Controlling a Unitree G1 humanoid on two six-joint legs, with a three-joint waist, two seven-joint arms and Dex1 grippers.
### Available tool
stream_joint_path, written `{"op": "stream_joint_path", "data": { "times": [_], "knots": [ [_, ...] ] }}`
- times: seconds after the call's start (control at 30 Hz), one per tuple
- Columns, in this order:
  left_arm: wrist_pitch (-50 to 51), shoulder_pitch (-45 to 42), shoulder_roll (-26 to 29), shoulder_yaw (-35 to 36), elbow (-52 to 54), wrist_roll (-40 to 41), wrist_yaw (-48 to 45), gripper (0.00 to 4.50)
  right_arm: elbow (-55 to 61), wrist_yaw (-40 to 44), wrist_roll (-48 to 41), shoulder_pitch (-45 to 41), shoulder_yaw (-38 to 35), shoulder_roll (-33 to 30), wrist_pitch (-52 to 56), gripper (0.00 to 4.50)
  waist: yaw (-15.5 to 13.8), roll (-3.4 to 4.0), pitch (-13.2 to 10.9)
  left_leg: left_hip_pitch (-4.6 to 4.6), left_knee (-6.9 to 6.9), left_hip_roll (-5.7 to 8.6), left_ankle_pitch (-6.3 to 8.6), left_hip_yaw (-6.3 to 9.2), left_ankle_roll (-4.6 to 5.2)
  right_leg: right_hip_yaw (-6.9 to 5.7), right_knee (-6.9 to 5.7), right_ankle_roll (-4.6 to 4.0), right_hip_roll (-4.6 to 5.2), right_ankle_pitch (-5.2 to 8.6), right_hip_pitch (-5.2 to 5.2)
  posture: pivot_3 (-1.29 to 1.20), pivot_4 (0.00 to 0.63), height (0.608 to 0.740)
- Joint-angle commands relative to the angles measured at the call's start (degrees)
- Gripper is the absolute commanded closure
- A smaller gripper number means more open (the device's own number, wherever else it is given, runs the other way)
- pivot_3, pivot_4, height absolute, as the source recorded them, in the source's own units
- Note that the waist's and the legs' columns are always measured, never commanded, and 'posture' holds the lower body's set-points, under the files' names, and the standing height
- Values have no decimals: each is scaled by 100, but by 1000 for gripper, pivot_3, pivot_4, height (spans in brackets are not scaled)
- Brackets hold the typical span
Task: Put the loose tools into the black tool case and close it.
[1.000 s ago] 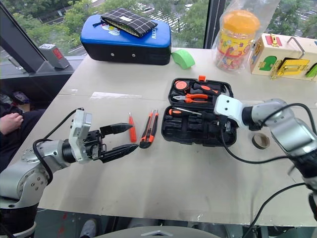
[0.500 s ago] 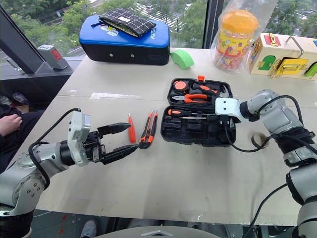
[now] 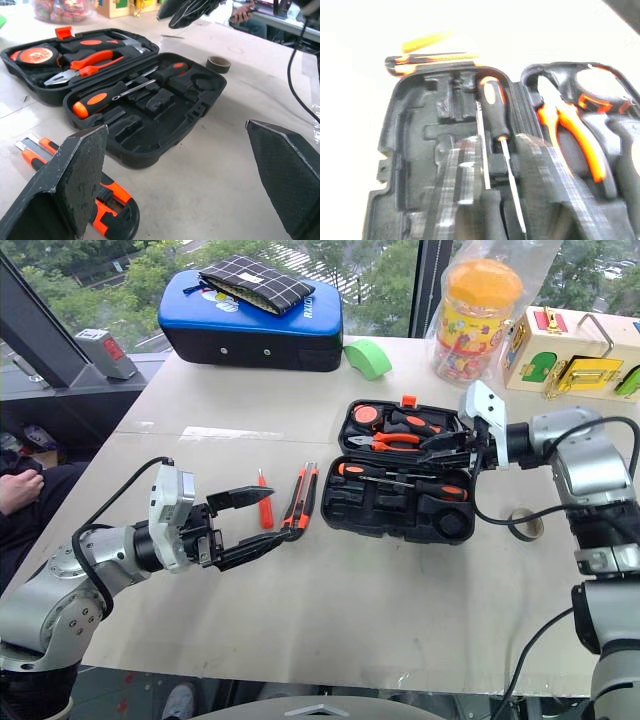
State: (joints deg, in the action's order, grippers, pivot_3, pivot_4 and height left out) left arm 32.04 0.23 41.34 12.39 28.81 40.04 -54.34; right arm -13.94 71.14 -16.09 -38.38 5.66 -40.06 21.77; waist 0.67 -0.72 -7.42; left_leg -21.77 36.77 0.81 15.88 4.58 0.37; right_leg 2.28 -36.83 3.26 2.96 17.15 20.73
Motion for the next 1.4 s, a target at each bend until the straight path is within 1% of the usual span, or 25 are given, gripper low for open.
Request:
{"op": "stream_joint_path", "data": {
  "times": [0.03,0.1,0.17,0.2,0.27,0.3,0.37,0.47,0.53,0.6,0.67,0.7,0.77,0.8,0.83,0.93,0.97,1.0,1.07,1.17,1.23,1.33,1.4],
  "knots": [
    [-144,-75,28,11,16,-22,-4,0,304,-621,340,441,46,147,-219,4475,3,18,-11,-4,1,4,0,-4,0,4,-3,0,3,0,5,0,150,740],
    [-158,-68,51,31,-37,-43,-27,0,351,-763,740,850,389,145,-449,4475,-5,26,-13,-5,2,7,-1,-9,-1,6,-7,1,6,-1,9,0,150,740],
    [-185,-47,64,44,-86,-79,-48,0,225,-882,1148,1069,706,130,-740,4475,10,30,-2,-1,2,7,-5,-6,-8,1,-10,1,5,-1,8,0,150,740],
    [-209,-33,69,40,-113,-119,-48,0,87,-975,1370,1113,845,119,-936,4475,27,20,8,3,2,7,-5,-8,-8,2,-12,1,4,0,5,0,150,740],
    [-244,-16,79,36,-144,-183,-30,0,-83,-1097,1604,1146,957,106,-1172,4475,28,10,16,13,2,5,-1,-9,-1,2,-12,1,-2,0,-2,0,150,740],
    [-213,3,54,64,-140,-162,33,0,-120,-1220,1642,1152,896,110,-1239,4475,24,4,26,19,3,4,-1,-9,-1,2,-13,1,-2,0,-4,0,150,740],
    [-160,75,-20,150,-137,-128,193,0,59,-1269,1448,1227,663,131,-1341,4475,19,-13,39,25,8,4,-1,-9,-1,2,-19,1,-2,-1,-10,0,150,740],
    [-137,274,-162,266,-131,-89,442,0,896,-1275,643,1475,18,261,-1175,4475,-15,-11,38,23,17,4,-1,-7,-1,2,-24,-1,1,-2,-11,0,150,740],
    [-50,321,-383,334,-140,-128,921,0,1572,-1316,179,1763,-419,270,-1187,4475,-38,5,27,3,18,6,-1,-1,0,-3,-21,-1,6,-2,-2,0,150,740],
    [45,317,-644,389,-172,-250,1509,0,2189,-1287,-352,2018,-733,248,-842,4475,-32,24,15,-1,15,6,-1,0,0,-3,-22,0,4,-2,5,0,150,740],
    [257,249,-912,367,-168,-508,2280,0,2979,-1229,-707,2461,-847,136,-570,3944,-35,26,16,0,8,5,-1,2,0,-4,-21,0,4,-2,5,0,150,740],
    [577,123,-1121,317,-113,-722,2946,0,3480,-1203,-936,2757,-930,33,-377,3708,-40,24,17,2,7,4,-1,4,0,-6,-21,0,2,-2,3,0,150,740],
    [1102,-61,-1403,315,-43,-873,3786,0,4103,-1256,-1247,3083,-1021,-89,-30,2896,-60,22,18,1,5,2,0,13,1,-13,-16,0,-1,-2,-1,0,150,740],
    [1360,-141,-1575,269,47,-945,4148,0,4320,-1300,-1355,3205,-1099,-154,79,2586,-72,19,18,2,5,3,0,13,1,-13,-17,1,-1,-2,-2,0,150,740],
    [1589,-206,-1708,205,139,-1001,4414,0,4500,-1391,-1446,3291,-1166,-187,180,2255,-80,19,17,-1,10,4,0,12,1,-11,-17,1,-2,-2,-2,0,150,740],
    [2037,-372,-1977,-112,251,-1216,4900,0,4824,-1582,-1544,3483,-1285,-288,343,853,-71,14,16,0,26,7,0,3,2,-2,-24,3,-2,-3,-4,0,150,740],
    [2151,-430,-2039,-238,238,-1281,5003,0,4884,-1605,-1499,3542,-1316,-328,314,423,-78,14,17,0,31,8,0,3,2,-2,-25,7,-2,-5,-6,0,150,740],
    [2245,-500,-2118,-345,216,-1324,5085,0,4941,-1623,-1535,3599,-1374,-369,341,86,-90,13,17,1,33,9,0,3,2,-1,-25,9,-3,-7,-9,0,150,740],
    [2385,-626,-2245,-437,174,-1385,5222,0,5026,-1644,-1565,3685,-1457,-441,340,86,-115,11,17,1,37,9,0,4,1,-3,-28,9,-7,-7,-9,0,150,740],
    [2597,-740,-2253,-530,145,-1551,5360,0,5124,-1673,-1622,3748,-1539,-518,354,86,-131,11,16,0,36,8,-1,4,1,-3,-28,9,-12,-7,-7,0,150,740],
    [2708,-851,-2357,-521,42,-1653,5506,0,5199,-1703,-1684,3774,-1644,-553,372,86,-132,10,16,1,35,6,-1,4,0,-1,-27,9,-16,-7,-7,0,150,740],
    [2702,-964,-2407,-939,-256,-1919,5513,0,5207,-1616,-1732,3954,-1911,-678,358,86,-154,9,16,-1,35,5,-1,4,0,-2,-25,9,-18,-6,-7,0,150,740],
    [2641,-980,-2426,-1063,-424,-1985,5382,552,5275,-1614,-1788,4024,-2007,-740,384,0,-164,9,16,0,36,10,-1,4,1,-5,-23,9,-18,-6,-11,0,150,740]
  ]
}}
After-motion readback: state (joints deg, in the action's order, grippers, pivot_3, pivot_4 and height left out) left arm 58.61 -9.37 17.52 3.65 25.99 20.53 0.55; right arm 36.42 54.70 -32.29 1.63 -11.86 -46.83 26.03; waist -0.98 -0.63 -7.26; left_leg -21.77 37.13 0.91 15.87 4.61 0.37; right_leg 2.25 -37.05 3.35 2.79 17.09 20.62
